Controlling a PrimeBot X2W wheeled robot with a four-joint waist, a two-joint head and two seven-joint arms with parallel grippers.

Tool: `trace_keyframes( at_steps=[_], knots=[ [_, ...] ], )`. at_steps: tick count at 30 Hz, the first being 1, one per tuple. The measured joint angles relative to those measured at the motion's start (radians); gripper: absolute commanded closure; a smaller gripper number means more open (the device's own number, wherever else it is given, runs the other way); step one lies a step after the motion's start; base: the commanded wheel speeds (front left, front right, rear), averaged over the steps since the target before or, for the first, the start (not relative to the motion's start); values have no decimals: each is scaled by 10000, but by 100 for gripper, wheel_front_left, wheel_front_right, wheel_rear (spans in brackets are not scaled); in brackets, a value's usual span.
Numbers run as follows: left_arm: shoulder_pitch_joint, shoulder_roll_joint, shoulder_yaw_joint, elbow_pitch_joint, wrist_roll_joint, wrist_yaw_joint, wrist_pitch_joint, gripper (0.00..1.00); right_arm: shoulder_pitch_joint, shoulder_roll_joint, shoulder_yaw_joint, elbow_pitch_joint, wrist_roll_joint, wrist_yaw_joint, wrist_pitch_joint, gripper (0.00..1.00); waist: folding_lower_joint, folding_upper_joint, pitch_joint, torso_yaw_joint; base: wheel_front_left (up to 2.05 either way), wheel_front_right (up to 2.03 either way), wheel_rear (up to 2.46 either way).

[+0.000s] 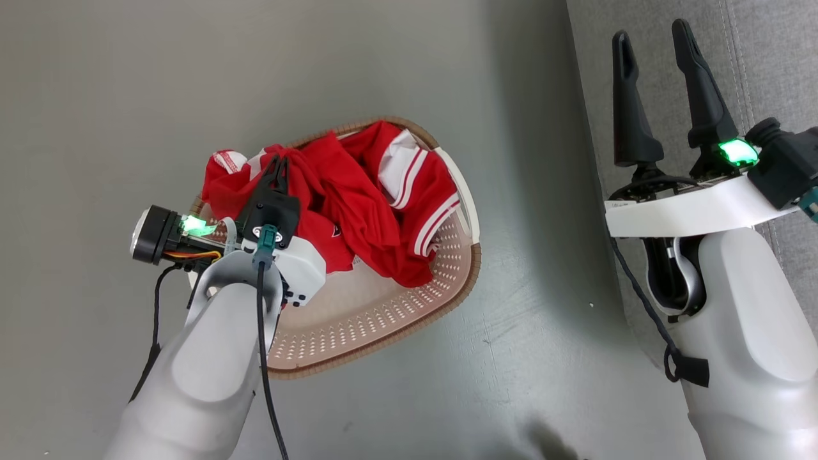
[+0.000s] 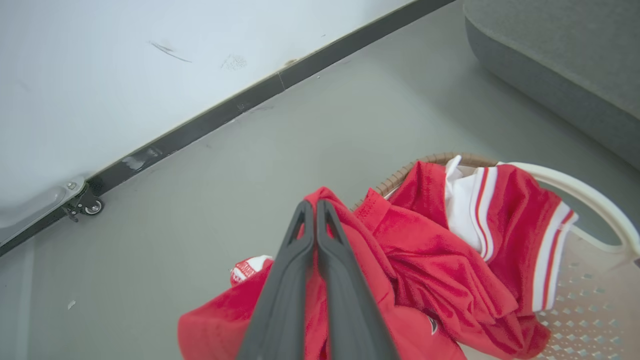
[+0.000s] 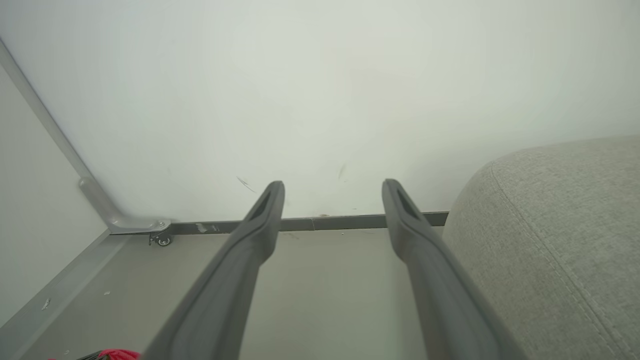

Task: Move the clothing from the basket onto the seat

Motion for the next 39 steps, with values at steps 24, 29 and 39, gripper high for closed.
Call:
trace_keyframes(
  at_steps=[24,29,39],
  knots=[
    [1064,249,848,-2949,-1141,-15,-100,100,550,-71,222,635,-882,2,0,0,0,0,-1803,747,0,0,0],
    [1346,295,886,-3503,-1329,-198,-102,100,771,-188,535,838,-886,0,0,0,-1,0,-2226,893,0,0,0],
    [1906,550,1183,-4213,-1868,-639,-102,100,986,-556,1415,1174,-988,2,12,0,0,0,-3196,1165,0,0,0]
  ],
)
